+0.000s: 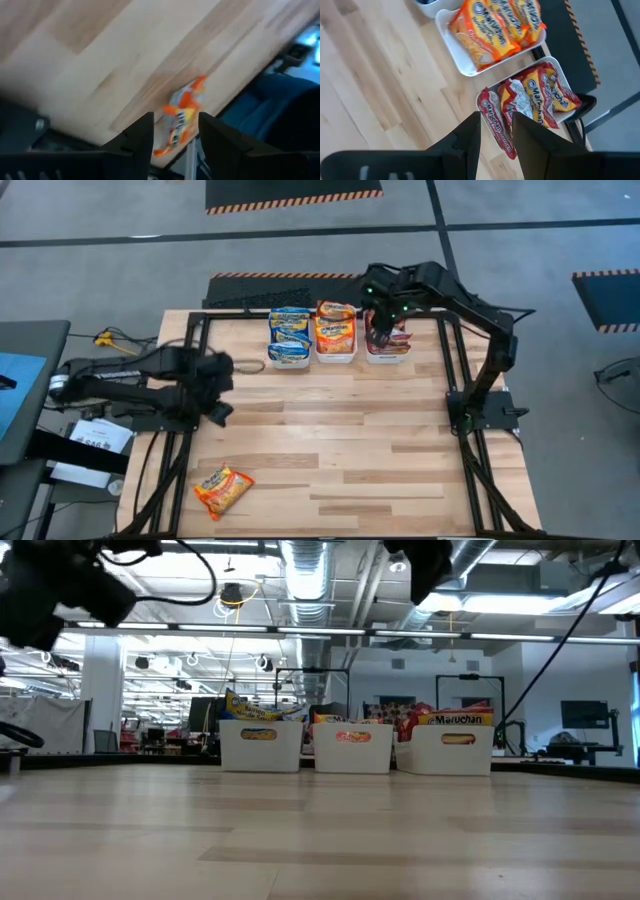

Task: Sort Maruchan noodles
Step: Put the orange noodle pack into the center white bin

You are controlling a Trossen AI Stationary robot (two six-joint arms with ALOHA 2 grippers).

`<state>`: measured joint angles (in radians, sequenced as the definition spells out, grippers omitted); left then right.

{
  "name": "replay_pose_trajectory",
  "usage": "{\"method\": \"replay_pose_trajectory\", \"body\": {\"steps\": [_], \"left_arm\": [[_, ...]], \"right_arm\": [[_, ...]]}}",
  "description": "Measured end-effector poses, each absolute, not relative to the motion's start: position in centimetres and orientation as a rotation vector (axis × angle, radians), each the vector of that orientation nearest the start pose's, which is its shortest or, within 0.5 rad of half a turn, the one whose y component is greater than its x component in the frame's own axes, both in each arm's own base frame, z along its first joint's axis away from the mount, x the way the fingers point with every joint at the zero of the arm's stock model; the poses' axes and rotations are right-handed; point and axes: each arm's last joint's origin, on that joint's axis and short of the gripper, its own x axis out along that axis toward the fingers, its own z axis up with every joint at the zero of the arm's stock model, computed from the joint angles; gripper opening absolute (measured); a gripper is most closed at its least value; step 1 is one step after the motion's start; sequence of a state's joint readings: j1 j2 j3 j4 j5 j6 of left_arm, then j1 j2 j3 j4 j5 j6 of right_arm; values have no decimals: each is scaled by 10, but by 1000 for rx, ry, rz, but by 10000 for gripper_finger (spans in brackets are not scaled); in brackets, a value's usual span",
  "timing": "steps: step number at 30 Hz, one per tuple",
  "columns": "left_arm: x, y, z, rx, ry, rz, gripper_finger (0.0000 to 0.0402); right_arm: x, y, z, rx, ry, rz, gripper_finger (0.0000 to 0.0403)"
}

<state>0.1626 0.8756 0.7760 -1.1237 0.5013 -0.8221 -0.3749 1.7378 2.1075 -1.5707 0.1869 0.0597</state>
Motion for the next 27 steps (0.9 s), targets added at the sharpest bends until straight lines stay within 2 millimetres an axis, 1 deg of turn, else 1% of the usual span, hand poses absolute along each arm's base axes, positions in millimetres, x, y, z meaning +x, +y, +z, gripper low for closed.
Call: {"method": "replay_pose_trajectory", "body": {"steps": [5,10,17,22,27], "left_arm": [[132,-17,236,-1174,1344,224,141],[137,-40,224,-1180,1355,209,141],[138,-67,211,-1170,1392,255,141],[146,-86,204,-1173,1371,164,141],[150,-100,192,-1143,1409,212,141]], "right_arm": [[286,-108,418,113,1206,-475,137],[288,-103,418,98,1208,-458,137],[288,-103,418,79,1212,-444,137],[288,-103,418,79,1213,-443,137],[288,-103,418,79,1212,-443,136]]}}
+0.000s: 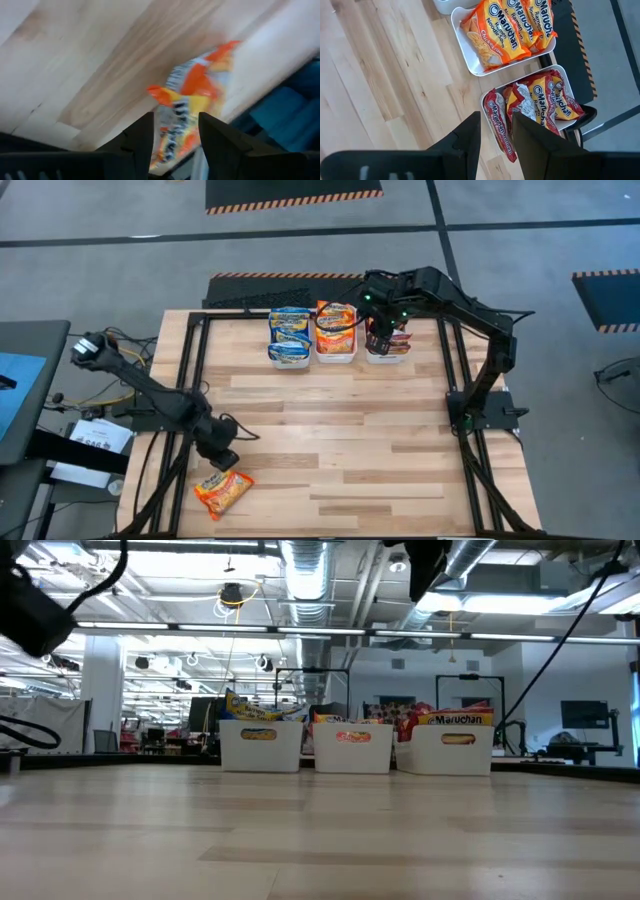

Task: Sort Maruchan noodles
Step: Put the orange noodle pack into the center white bin

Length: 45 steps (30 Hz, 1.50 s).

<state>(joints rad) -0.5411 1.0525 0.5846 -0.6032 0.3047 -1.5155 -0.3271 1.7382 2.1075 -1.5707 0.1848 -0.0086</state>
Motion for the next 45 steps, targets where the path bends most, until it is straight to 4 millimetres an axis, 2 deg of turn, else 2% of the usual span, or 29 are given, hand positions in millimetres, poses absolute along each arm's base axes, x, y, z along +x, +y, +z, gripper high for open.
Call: {"method": "replay_pose_trajectory", "body": {"steps": [5,17,23,26,30,32,37,45], "left_arm": [[154,-114,179,-1121,1475,249,141],[172,-149,160,-1155,1484,86,141],[183,-162,139,-1164,1519,63,135],[189,-168,130,-1174,1530,26,108],[197,-175,124,-1189,1493,-59,35],[200,-177,123,-1203,1475,-81,10],[204,-179,133,-1226,1411,-162,1],[214,-159,147,-1216,1265,-131,0]], "right_arm": [[288,-103,418,79,1213,-443,136],[288,-103,418,80,1213,-443,136],[288,-103,418,86,1212,-447,136],[288,-103,418,86,1212,-447,136],[288,-103,418,86,1211,-447,136],[288,-103,418,90,1210,-450,136],[288,-103,418,96,1209,-454,136],[288,-103,418,89,1211,-449,136]]}}
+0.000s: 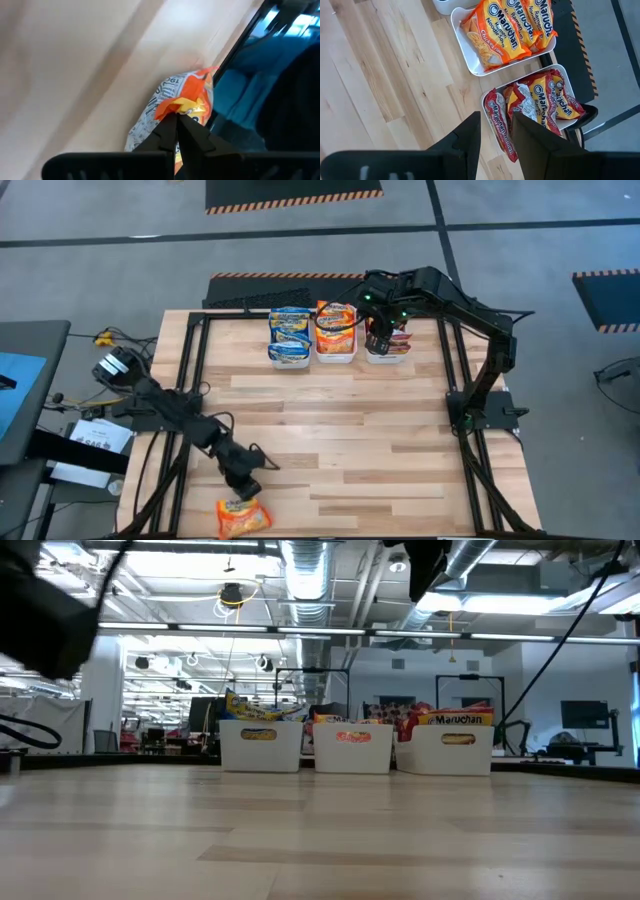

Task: Sort Maruchan noodles
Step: Put the orange noodle pack into the center white bin

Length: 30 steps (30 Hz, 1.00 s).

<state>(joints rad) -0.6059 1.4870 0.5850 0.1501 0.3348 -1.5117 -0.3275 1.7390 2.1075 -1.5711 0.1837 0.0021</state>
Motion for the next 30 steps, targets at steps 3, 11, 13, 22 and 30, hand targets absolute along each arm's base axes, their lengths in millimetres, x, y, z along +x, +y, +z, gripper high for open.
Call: {"method": "replay_pose_trajectory", "body": {"steps": [3,11,13,22,30], "left_arm": [[222,-145,150,-1200,1203,-126,0],[249,-85,148,-1110,1052,-62,0],[253,-68,148,-1100,1026,-37,0],[262,-8,148,-1072,901,44,0],[271,24,160,-999,789,63,0]], "right_arm": [[288,-103,418,89,1211,-449,136],[288,-103,418,92,1210,-451,136],[288,-103,418,89,1211,-449,136],[290,-96,418,121,1204,-370,136],[297,-73,418,204,1189,-282,137]]}}
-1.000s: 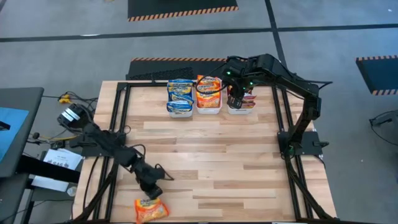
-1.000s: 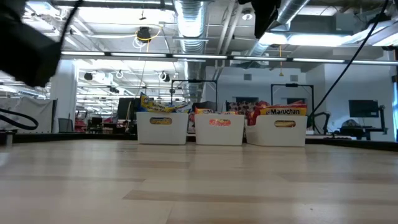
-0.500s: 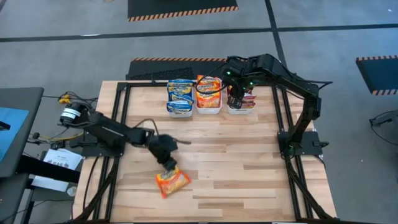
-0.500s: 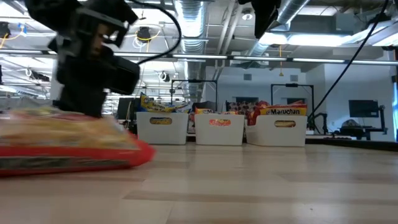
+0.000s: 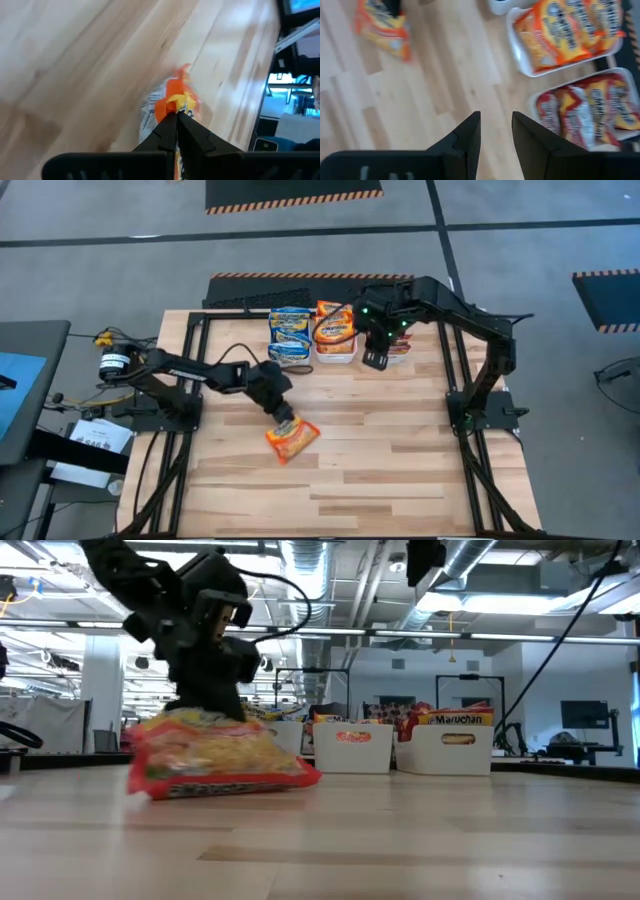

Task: Sort Maruchan noodles
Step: Put the orange noodle pack into the center white bin

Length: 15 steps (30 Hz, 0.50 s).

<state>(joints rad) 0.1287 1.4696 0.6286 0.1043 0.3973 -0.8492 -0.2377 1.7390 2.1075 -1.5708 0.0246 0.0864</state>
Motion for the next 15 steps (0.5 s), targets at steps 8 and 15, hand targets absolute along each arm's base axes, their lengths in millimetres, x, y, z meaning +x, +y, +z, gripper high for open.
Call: {"method": "replay_pose_trajectory", "body": {"steps": [8,15], "left_arm": [[281,32,179,-887,745,-45,0],[282,32,181,-838,764,-93,0]], "right_arm": [[307,-46,415,193,1194,-194,143],[334,-26,391,254,1271,-185,191]]}}
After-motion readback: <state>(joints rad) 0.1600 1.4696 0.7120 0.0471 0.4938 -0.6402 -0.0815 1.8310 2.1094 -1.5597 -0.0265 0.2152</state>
